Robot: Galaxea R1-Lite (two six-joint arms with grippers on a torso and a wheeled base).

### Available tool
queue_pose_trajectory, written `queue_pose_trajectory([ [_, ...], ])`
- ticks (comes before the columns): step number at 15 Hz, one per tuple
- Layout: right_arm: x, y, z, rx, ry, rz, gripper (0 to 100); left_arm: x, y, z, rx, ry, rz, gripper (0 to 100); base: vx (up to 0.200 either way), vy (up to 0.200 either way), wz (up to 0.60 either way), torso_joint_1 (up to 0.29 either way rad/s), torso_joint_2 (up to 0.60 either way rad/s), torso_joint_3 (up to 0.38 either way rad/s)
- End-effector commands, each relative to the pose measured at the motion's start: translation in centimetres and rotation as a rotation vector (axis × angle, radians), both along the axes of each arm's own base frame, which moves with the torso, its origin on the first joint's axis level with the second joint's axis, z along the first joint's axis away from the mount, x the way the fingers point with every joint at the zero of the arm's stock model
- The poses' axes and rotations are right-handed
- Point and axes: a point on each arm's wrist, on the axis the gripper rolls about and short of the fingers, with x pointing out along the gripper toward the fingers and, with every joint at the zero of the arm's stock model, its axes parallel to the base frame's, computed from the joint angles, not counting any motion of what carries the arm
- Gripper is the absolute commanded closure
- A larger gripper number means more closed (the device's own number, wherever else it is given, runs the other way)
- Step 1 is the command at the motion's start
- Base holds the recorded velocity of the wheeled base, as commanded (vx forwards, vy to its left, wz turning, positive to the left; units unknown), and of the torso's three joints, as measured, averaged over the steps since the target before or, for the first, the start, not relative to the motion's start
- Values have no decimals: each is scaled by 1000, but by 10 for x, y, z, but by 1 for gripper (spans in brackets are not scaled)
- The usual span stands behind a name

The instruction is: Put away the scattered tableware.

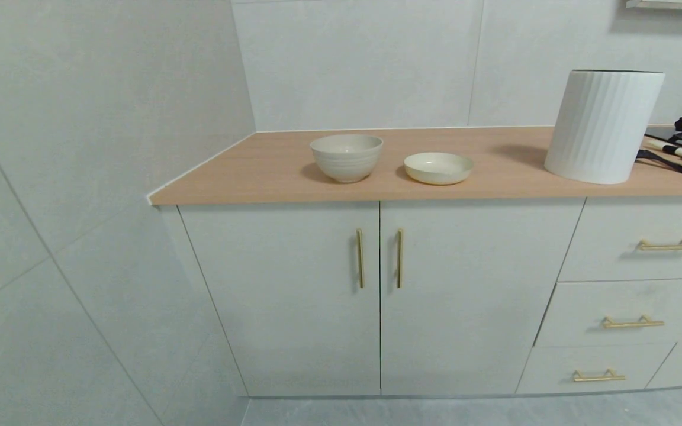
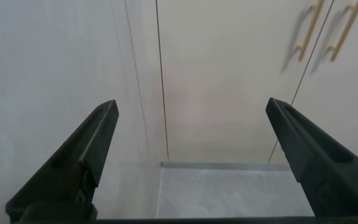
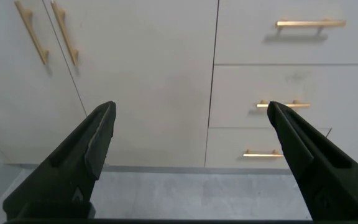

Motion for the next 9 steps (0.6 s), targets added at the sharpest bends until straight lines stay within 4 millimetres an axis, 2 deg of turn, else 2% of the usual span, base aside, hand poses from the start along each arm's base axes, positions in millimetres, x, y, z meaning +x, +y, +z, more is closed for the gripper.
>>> queue_pose_trajectory([
  [1,0,0,0,0,-1,1,0,0,0,0,0,0,-1,0,0,0,0,-124,442,315],
  [4,0,0,0,0,-1,0,0,0,0,0,0,0,-1,0,0,0,0,-77,390,291],
  [9,0,0,0,0,-1,1,0,0,0,0,-2,0,2,0,0,0,0,-15,50,35],
])
